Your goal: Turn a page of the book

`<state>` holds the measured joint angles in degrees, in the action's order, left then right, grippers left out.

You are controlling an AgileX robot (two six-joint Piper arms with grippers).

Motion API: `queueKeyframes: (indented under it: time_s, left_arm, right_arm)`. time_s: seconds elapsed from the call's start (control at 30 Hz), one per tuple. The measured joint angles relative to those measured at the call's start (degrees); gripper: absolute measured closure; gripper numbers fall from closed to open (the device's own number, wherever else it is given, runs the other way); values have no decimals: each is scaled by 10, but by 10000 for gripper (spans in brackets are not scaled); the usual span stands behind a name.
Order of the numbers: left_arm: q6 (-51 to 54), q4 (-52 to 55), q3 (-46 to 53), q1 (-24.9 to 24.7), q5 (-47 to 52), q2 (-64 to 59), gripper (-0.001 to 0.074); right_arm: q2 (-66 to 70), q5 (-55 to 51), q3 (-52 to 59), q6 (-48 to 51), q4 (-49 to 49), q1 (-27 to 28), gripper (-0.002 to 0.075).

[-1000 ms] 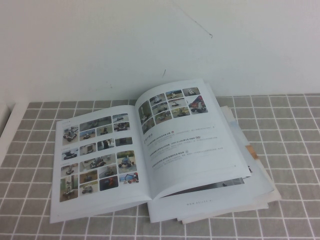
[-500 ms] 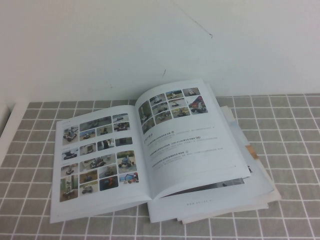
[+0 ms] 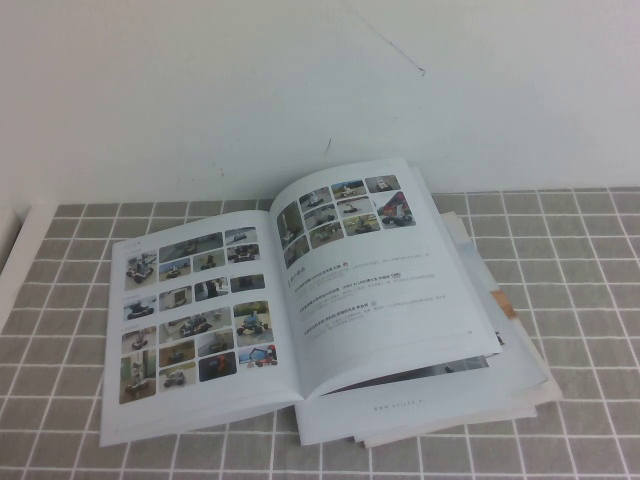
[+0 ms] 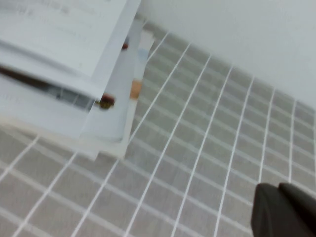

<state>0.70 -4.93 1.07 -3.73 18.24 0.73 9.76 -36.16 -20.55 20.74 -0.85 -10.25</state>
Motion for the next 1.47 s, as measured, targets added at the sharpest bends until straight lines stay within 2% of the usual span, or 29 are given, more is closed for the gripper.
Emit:
queueKeyframes:
  time_s: [0.1,0.23,0.67,0.87,1.47]
  left_arm:
    - [0,0,0,0,0,0,739]
    - [0,0,0,0,0,0,739]
    - [0,0,0,0,2,0,739]
    - [0,0,-1,0,4,0,739]
    - [0,0,-1,0,4,0,739]
  right_arm:
    - [-29,64,24,-11,26,32,728]
    - [-67,97,72,-18,55,64,728]
    - [-105,110,206,-54,56,73,728]
    - [-105,131,211,-138,77,77,729]
    - [-105,134,211,-150,84,77,729]
